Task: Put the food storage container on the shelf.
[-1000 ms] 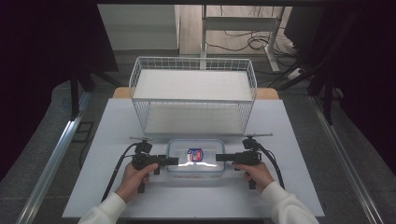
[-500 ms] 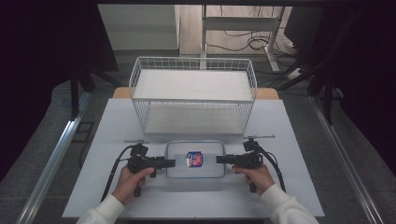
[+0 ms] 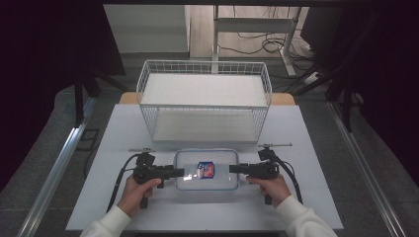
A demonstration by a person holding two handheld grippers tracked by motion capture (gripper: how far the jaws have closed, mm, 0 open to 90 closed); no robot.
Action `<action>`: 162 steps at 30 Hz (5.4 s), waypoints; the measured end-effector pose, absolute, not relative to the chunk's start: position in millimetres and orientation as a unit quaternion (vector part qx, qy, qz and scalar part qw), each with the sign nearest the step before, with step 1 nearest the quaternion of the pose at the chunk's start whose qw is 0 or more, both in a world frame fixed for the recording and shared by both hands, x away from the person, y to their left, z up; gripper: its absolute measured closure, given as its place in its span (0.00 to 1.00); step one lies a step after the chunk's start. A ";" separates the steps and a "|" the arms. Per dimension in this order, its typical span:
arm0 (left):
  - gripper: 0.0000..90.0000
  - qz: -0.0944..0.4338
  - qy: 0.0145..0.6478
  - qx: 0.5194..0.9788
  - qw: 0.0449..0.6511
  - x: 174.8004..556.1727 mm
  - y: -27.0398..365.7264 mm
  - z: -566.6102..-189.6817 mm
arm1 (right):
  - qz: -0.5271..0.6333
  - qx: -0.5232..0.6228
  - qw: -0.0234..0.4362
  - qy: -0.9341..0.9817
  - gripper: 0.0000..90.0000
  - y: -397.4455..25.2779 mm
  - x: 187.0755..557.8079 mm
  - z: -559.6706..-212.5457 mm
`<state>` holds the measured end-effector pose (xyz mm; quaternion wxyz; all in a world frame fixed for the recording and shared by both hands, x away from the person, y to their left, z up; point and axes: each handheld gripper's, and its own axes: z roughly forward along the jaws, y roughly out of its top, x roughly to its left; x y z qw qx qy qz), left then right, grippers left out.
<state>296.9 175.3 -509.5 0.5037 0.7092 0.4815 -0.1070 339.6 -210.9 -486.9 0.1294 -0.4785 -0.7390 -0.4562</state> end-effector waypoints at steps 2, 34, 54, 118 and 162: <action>0.51 -0.105 0.481 0.708 0.507 296.6 175.5 -508.8 | -0.457 -0.478 0.128 -0.739 0.54 -211.5 339.4 -485.7; 0.53 -0.066 0.462 0.705 0.535 366.0 186.6 -492.6 | -0.491 -0.472 0.074 -0.728 0.55 -198.4 391.3 -467.7; 0.52 -0.068 0.478 0.697 0.531 396.3 188.9 -511.5 | -0.494 -0.500 0.058 -0.709 0.52 -189.5 422.9 -485.9; 0.27 0.045 0.441 0.770 0.458 256.6 195.6 -490.1 | -0.353 -0.255 -0.151 -0.887 0.99 -128.0 328.4 -500.1; 0.28 0.057 0.442 0.767 0.462 258.7 205.1 -489.8 | -0.395 -0.341 -0.175 -0.835 0.99 -71.6 416.6 -502.2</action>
